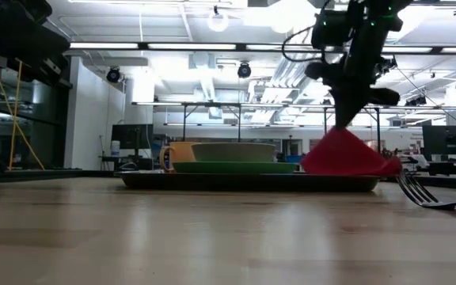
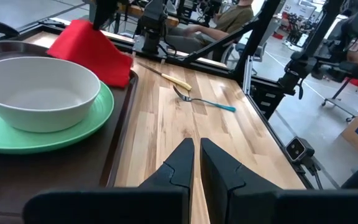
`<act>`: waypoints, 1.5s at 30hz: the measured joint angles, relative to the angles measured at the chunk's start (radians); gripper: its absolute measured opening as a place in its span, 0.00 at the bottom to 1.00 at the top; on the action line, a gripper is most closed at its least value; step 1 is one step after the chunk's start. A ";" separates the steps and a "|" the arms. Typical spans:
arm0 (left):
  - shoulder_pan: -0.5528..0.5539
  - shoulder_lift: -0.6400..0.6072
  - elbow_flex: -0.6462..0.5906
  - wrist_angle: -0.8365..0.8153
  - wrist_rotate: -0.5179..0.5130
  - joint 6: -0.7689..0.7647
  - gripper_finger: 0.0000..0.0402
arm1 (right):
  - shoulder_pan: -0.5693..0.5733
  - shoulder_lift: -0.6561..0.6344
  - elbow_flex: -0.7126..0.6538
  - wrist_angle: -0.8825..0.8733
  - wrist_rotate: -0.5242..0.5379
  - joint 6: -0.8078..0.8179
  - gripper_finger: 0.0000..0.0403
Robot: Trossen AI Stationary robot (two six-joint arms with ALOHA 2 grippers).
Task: Set up tray
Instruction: Put the red table napkin on the brown tray to the right of the green plate
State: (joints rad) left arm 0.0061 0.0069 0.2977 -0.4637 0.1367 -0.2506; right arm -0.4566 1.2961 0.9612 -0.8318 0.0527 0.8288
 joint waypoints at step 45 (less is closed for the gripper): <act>0.000 0.000 0.000 -0.001 -0.027 -0.054 0.14 | -0.050 0.157 -0.074 0.112 -0.084 -0.183 0.00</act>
State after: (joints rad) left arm 0.0062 0.0067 0.2974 -0.4644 0.1101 -0.3042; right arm -0.5064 1.4528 0.8867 -0.7200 -0.0311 0.6460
